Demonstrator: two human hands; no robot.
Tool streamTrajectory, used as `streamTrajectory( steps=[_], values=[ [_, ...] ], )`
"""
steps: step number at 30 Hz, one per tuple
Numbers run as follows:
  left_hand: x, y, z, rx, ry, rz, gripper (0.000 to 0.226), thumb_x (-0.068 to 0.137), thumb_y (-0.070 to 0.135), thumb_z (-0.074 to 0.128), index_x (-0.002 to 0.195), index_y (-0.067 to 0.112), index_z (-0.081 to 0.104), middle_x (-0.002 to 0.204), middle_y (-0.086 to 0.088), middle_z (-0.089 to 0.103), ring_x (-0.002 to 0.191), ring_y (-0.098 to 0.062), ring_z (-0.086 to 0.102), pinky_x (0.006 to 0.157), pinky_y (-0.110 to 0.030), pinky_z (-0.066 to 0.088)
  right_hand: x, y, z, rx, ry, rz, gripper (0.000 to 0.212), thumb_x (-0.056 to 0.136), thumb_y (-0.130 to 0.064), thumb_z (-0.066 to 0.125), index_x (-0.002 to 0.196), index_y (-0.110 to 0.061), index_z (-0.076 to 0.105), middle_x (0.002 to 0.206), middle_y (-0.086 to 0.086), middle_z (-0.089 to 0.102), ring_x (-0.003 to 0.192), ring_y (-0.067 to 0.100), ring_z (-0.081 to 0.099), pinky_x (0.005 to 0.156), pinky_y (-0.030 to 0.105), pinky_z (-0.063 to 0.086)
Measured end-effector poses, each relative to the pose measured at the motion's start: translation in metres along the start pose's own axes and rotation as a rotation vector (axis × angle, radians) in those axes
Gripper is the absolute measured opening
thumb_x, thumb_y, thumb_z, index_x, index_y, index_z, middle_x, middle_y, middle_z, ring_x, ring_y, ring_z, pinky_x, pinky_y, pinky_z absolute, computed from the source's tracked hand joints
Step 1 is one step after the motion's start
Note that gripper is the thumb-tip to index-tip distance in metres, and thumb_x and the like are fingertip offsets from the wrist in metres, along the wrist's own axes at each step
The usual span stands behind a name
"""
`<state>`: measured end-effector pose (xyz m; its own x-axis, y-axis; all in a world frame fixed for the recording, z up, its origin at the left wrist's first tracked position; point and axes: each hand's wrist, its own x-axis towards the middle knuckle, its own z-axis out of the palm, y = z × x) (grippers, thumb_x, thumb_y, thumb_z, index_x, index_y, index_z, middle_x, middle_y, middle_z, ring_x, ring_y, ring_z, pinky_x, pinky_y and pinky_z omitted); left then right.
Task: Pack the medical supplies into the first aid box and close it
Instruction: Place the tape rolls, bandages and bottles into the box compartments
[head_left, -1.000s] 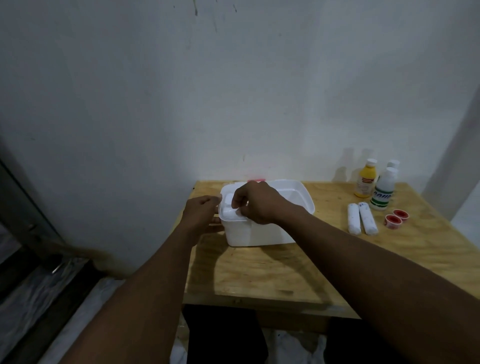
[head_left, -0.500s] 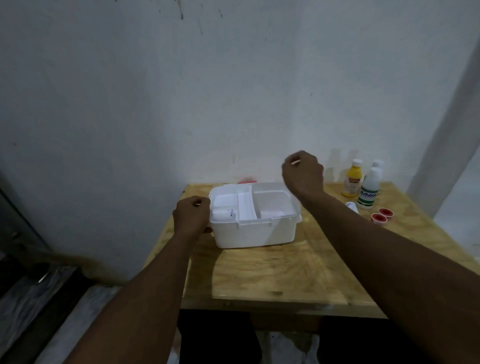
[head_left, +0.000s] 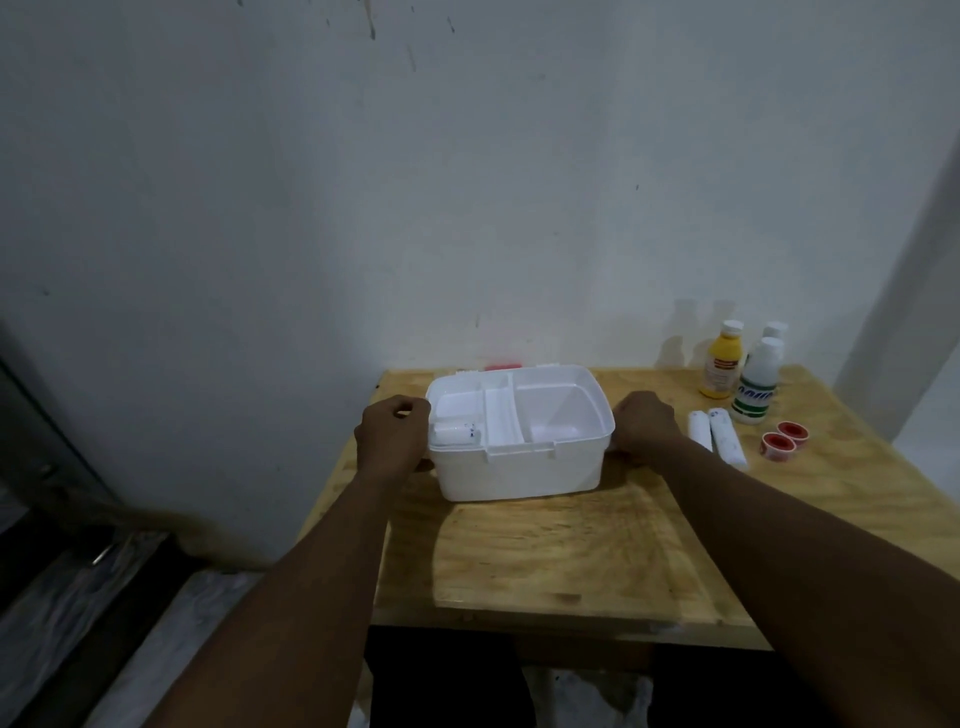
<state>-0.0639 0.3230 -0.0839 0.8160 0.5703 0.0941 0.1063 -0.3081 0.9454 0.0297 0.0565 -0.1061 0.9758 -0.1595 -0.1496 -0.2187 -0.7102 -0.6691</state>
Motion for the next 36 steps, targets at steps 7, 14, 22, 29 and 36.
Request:
streamTrajectory(
  steps=[7, 14, 22, 29, 36],
  values=[
    [0.0, 0.0, 0.002, -0.002, -0.002, -0.015, 0.019, 0.094, 0.025, 0.059, 0.099, 0.015, 0.075, 0.085, 0.004, 0.065, 0.073, -0.009, 0.059, 0.042, -0.024, 0.054, -0.013, -0.038, -0.034, 0.283, 0.26, -0.142, 0.035, 0.082, -0.024, 0.065, 0.112, -0.014, 0.052, 0.108, 0.014, 0.064, 0.091, 0.035, 0.067, 0.08, 0.05, 0.059],
    [-0.002, -0.002, 0.007, -0.022, -0.011, -0.022, 0.017, 0.092, 0.027, 0.062, 0.094, 0.016, 0.075, 0.086, 0.002, 0.066, 0.077, -0.015, 0.063, 0.053, -0.036, 0.062, -0.076, -0.104, -0.025, 0.155, 0.076, -0.516, 0.028, 0.08, -0.027, 0.067, 0.107, -0.022, 0.059, 0.12, 0.002, 0.067, 0.095, 0.025, 0.067, 0.086, 0.041, 0.055],
    [-0.007, -0.003, 0.011, -0.061, -0.032, -0.014, 0.017, 0.092, 0.025, 0.063, 0.095, 0.014, 0.075, 0.095, -0.006, 0.07, 0.075, -0.015, 0.064, 0.045, -0.027, 0.056, -0.097, -0.089, 0.014, -0.112, -0.012, -0.544, 0.028, 0.082, -0.026, 0.061, 0.107, -0.015, 0.057, 0.111, 0.007, 0.063, 0.088, 0.023, 0.055, 0.065, 0.03, 0.038],
    [-0.011, -0.003, 0.022, -0.091, -0.059, -0.006, 0.015, 0.091, 0.023, 0.063, 0.094, 0.012, 0.074, 0.096, -0.007, 0.071, 0.077, -0.019, 0.067, 0.046, -0.027, 0.057, -0.104, -0.081, 0.019, -0.24, 0.129, -0.554, 0.018, 0.082, -0.024, 0.06, 0.096, -0.012, 0.054, 0.099, 0.007, 0.059, 0.085, 0.024, 0.053, 0.065, 0.03, 0.036],
    [-0.019, -0.001, 0.022, -0.093, -0.085, 0.033, 0.012, 0.094, 0.02, 0.063, 0.091, 0.014, 0.073, 0.092, -0.006, 0.072, 0.074, -0.021, 0.07, 0.047, -0.026, 0.057, -0.096, -0.071, 0.016, -0.213, 0.12, -0.53, 0.031, 0.077, -0.022, 0.058, 0.056, -0.019, 0.034, 0.077, 0.006, 0.047, 0.076, 0.026, 0.051, 0.049, 0.026, 0.024]
  ],
)
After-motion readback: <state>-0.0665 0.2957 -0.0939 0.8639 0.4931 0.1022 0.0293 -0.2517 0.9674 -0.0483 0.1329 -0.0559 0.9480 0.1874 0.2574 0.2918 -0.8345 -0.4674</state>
